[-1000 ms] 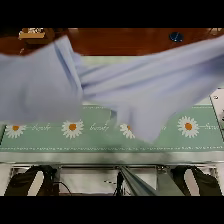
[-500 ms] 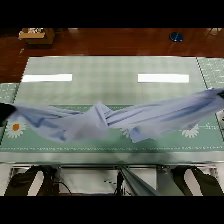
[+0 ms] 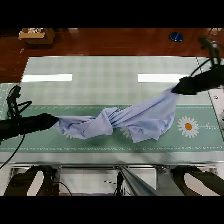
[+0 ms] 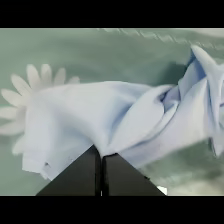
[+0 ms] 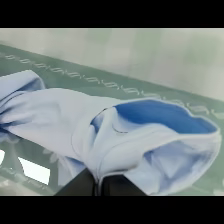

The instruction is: Fold the shirts.

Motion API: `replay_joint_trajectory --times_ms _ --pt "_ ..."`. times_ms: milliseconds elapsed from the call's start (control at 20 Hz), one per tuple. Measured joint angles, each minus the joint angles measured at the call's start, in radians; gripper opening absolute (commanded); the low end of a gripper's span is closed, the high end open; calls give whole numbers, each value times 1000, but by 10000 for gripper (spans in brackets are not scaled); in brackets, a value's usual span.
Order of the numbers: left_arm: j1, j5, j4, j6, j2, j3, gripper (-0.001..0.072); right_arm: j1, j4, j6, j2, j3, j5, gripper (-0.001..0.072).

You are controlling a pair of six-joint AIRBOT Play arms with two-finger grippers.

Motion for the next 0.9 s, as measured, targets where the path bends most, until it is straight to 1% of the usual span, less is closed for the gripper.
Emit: replay_joint_trajectory --times_ms 200,300,400,450,500,550,600,650,750,900 --pt "0 268 -11 15 -64 -43 22 60 -20 15 -143 -3 -139 36" --pt "0 407 -13 18 -109 -52 21 71 -23 26 -187 -3 -212 36" --pt "0 496 -14 19 -162 -56 23 76 -25 33 -214 -4 -278 36" --pt "0 515 -17 19 -189 -57 61 77 -26 34 -222 -4 -307 37" --pt "0 523 -21 22 -219 -58 208 79 -27 37 -229 -4 -327 37" --pt "0 518 -22 22 -243 -58 439 79 -27 38 -233 -4 -345 37" --pt "0 499 -25 21 -265 -59 707 80 -27 39 -236 -4 -357 37" --pt "1 472 -26 18 -279 -56 720 80 -29 40 -238 -4 -364 37" --pt "16 385 -28 -2 -296 -26 720 81 -29 40 -241 -4 -370 37" --pt "66 169 -30 -26 -306 77 720 81 -29 40 -243 -4 -359 37"
